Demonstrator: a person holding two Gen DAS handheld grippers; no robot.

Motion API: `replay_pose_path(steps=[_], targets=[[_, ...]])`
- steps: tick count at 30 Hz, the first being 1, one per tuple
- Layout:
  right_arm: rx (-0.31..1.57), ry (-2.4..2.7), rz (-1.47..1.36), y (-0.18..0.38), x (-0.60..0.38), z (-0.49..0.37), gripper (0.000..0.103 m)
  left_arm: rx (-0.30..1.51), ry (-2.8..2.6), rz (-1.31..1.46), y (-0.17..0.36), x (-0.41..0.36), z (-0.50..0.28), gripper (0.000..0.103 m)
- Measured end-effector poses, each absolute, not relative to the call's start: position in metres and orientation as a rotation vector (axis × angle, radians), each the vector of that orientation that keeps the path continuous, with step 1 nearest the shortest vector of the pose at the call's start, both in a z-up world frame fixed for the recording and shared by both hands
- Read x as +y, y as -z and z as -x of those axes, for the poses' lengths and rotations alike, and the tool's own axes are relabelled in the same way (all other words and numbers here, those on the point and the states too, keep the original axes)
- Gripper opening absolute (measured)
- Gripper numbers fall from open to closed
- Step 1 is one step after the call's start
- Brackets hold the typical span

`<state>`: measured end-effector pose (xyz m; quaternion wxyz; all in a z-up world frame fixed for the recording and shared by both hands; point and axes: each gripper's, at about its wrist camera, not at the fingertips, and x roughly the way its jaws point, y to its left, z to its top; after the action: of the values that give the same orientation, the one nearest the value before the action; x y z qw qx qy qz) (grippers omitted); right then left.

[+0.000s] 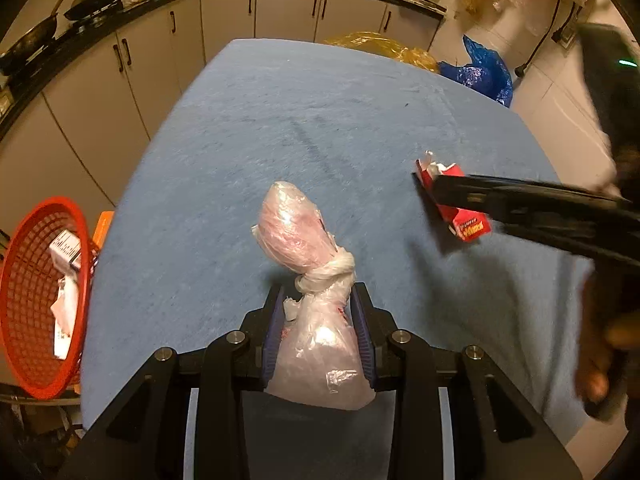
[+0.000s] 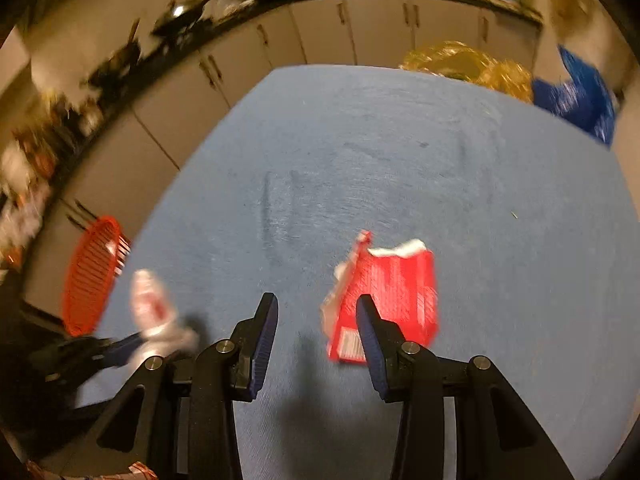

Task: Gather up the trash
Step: 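Grasp the clear plastic bag with the left tool while the right tool grasps the red wrapper, then carry the clear bag and red wrapper over the red wastebasket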

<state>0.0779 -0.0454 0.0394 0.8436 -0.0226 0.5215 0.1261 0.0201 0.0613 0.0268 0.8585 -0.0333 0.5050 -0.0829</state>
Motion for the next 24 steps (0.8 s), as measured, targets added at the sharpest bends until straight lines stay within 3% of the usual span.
replay_pose_path(steps=[2, 3, 16, 24], targets=[[1.125, -0.255, 0.077, -0.029, -0.040, -0.081, 0.005, 1.057, 0.174, 0.066, -0.028, 0.063, -0.017, 0.032], [1.119, -0.223, 0.105, -0.028, -0.040, -0.079, 0.003, 1.054, 0.175, 0.063, -0.029, 0.065, -0.014, 0.032], [0.965, -0.331, -0.251, -0.087, -0.065, 0.029, 0.002, 1.003, 0.239, 0.045, -0.046, 0.079, 0.018, 0.032], [0.943, -0.332, -0.252, -0.098, -0.040, 0.070, 0.002, 0.974, 0.267, 0.005, -0.058, 0.087, 0.043, 0.032]])
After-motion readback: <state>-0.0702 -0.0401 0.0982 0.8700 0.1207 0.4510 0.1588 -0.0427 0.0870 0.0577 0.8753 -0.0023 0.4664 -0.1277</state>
